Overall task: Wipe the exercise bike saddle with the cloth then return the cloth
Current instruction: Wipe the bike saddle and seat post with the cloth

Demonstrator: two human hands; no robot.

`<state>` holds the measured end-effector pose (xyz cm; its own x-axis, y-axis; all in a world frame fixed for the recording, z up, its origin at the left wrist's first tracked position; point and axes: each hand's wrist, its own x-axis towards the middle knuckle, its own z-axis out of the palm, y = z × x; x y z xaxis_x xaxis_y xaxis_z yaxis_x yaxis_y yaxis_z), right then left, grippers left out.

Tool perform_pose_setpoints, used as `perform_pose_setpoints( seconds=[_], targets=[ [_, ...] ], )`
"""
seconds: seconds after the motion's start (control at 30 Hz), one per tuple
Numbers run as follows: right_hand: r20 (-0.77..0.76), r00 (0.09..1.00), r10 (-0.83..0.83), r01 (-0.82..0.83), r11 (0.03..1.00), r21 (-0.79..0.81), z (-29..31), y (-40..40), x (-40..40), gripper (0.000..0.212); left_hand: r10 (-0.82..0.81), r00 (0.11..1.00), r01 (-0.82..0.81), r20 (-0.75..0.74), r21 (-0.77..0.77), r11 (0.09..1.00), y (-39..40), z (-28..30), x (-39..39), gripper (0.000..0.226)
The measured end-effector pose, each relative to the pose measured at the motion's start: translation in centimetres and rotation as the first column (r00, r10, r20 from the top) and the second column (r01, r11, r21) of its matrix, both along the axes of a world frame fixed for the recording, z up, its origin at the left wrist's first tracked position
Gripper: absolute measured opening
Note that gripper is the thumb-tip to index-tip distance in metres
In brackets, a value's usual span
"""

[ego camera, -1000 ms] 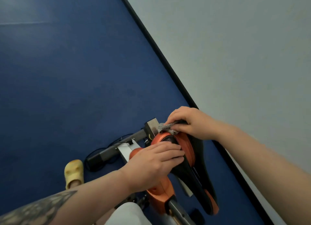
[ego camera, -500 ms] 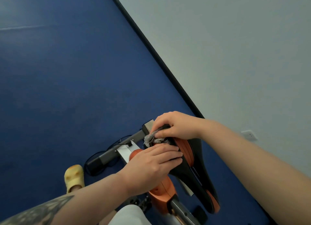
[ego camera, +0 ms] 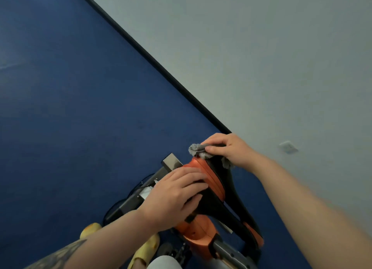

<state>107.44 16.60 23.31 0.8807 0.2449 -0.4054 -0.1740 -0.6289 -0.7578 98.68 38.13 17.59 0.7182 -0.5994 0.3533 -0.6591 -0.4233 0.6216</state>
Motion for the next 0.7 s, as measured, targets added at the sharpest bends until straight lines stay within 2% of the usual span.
perform_pose_setpoints(
  seconds=[0.1,0.37,0.6,0.7],
  targets=[
    [0.016,0.997,-0.073,0.073,0.997,0.004,-0.2,-0.8,-0.5,0.019,0.059,0.996,-0.06,-0.071,-0.019,0.998,-0.4,0.2,0.8,0.027],
    [0.107,0.955,-0.277,0.278,0.961,0.005,-0.9,-1.4,-2.9,0.022,0.079,0.983,-0.087,-0.163,-0.043,0.995,-0.6,0.4,0.9,0.031],
    [0.153,0.899,-0.411,0.431,0.893,-0.133,-0.7,-1.4,-5.8,0.025,0.019,0.976,-0.028,-0.218,-0.039,0.999,0.3,0.5,1.2,0.039],
    [0.129,0.892,-0.434,0.452,0.854,-0.258,0.4,-1.2,-6.6,0.021,-0.056,0.971,0.059,-0.23,0.005,0.998,0.9,0.9,1.9,0.039]
  ],
)
